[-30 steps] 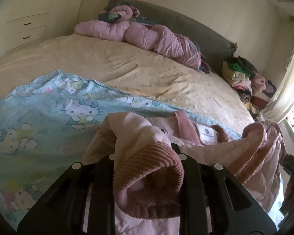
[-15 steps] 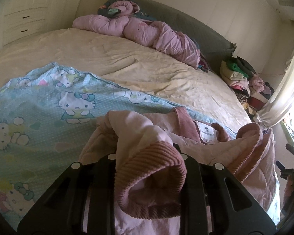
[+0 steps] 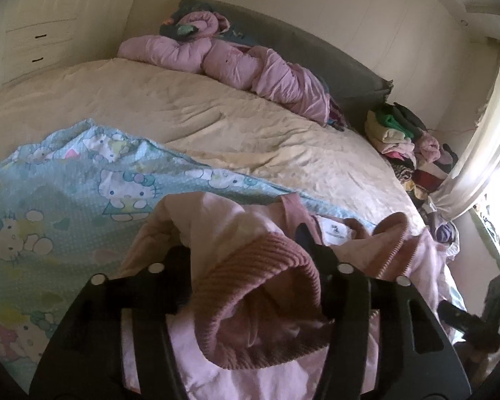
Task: Fold large clothes
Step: 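Lay the hem over the jacket and open both tools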
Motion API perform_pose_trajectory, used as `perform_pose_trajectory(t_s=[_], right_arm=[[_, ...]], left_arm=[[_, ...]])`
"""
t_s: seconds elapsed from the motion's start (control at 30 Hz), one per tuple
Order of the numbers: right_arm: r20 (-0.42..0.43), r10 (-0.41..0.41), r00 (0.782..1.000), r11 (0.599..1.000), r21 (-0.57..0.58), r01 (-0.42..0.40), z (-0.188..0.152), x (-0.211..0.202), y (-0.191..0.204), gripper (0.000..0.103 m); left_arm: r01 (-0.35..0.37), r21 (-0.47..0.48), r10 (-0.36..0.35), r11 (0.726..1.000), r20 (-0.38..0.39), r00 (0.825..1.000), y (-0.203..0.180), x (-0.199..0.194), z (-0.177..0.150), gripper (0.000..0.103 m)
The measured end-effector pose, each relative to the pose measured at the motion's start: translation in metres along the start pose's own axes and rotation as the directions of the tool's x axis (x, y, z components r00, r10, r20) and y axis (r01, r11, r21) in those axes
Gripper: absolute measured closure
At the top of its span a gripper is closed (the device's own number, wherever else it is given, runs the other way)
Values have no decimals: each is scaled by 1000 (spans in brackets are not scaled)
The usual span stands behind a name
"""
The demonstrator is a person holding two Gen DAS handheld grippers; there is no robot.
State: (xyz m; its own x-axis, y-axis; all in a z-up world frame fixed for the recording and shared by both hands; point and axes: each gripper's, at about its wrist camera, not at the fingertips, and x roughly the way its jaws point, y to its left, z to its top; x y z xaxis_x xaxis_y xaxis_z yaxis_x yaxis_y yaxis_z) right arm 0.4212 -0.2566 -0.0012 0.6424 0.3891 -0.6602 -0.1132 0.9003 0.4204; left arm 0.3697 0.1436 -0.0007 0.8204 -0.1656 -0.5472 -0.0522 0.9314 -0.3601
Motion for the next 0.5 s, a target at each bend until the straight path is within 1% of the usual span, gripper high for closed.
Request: perform_pose_trajectory(t_s=[0.07,0.1,0.13,0.17,0.23,0.3,0.37,0.4,0.43,0.47,0.5], right_arm=[[2,-6,1000,1000,-2,6,0,2,1,4],[4,-9,1000,1000,-5,9,-1,2,1,4],[6,-12,1000,1000,-9,12,-1,3,2,4],[5,-12,1000,1000,-11,12,-1,3,2,4],[7,-6,1000,1000,-8,6,-1,3,1,4],[13,13,1000,1000,-2,-13,-2,-1,-2,4],[22,34,999,999,16,-34,-1,-7,-6,4],[27,43,999,999,23,-44,0,-9,-8,4],[36,52,998,998,30,-53,0,-13,-10,4],[45,50,998,998,31,-51,1,-18,-11,4],[55,46,997,998,28,-47,3,-22,-12,4]], left_arm=[[0,1,0,1000,12,1000,-3,-5,1,47],[4,0,-4,1000,20,1000,-5,-8,1,37],[2,5,-2,1000,30,1000,-7,-11,1,31],[-12,22,11,1000,44,999,-12,-15,1,29],[-45,50,42,998,67,997,-18,-20,2,19],[-50,72,44,996,87,995,-22,-27,4,19],[-50,71,43,996,94,995,-22,-32,6,19],[-59,75,51,995,99,994,-21,-35,6,17],[-65,78,57,995,102,993,-21,-37,7,12],[-76,88,67,993,107,992,-21,-40,7,10],[-94,101,83,990,111,990,-21,-42,7,10]])
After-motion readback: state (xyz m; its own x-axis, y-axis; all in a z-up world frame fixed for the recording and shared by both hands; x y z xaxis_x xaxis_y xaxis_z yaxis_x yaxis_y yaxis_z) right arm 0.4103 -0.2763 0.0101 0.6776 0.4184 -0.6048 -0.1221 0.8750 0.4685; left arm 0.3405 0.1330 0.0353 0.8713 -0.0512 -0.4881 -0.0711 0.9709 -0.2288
